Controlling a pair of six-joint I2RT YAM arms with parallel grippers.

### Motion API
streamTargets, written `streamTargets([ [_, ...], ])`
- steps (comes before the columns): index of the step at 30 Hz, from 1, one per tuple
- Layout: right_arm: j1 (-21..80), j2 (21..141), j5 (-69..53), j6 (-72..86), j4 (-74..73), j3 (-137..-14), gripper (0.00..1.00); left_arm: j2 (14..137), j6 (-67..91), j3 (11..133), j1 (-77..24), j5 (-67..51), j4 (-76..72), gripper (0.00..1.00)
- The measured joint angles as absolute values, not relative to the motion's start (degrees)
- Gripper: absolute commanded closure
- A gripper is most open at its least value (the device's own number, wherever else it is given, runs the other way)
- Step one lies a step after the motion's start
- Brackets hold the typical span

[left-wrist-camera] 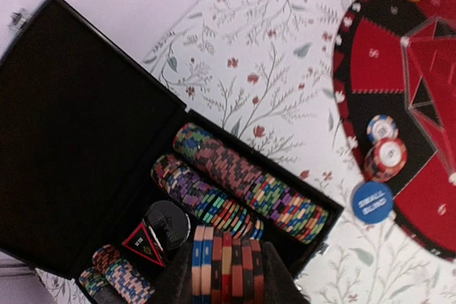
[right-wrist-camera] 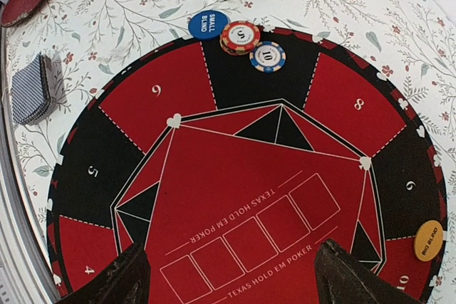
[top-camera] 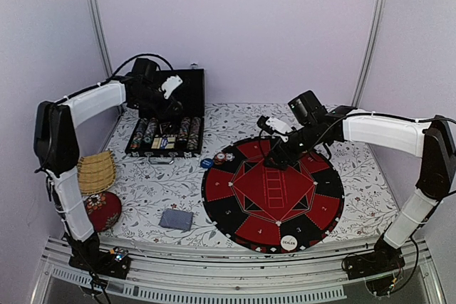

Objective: Distribute texas hold em gaming equipment
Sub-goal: Pick up the pile of poker chips from the chip case, then pass from the left arm to the right

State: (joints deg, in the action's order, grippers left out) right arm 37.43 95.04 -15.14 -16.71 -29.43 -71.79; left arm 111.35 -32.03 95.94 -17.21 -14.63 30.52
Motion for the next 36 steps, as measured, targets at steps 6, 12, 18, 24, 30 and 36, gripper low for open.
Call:
streamTargets([
  [6,37.4,93.0,-13.0,-15.2,-30.1,-73.6,0.18,100.7,-6.3,86.3,-18.0,-26.9,19.5,1.00],
  [12,38.3,92.2,-5.6,-12.8,-33.2,-76.8,0.18,94.7,29.8,60.5,-27.4,-36.9,-8.3,1.00],
  [18,46.4,92.2,-2.0,-13.5,-36.0,-76.4,0.17,101.3,54.8,50.7,-37.1,-43.2,-27.0,1.00],
  [24,51.0,94.7,-6.4,-15.4,-32.4,-75.7,0.13,107.8,67.4,50.6,-40.3,-45.7,-40.5,1.00],
  [30,50.5,100.0,-9.8,-20.0,-28.7,-76.3,0.11,108.9,71.3,49.9,-40.6,-46.1,-45.4,1.00],
  [36,50.5,103.1,-14.1,-25.4,-26.7,-79.1,0.46,108.9,71.4,49.9,-40.6,-46.1,-45.6,1.00],
])
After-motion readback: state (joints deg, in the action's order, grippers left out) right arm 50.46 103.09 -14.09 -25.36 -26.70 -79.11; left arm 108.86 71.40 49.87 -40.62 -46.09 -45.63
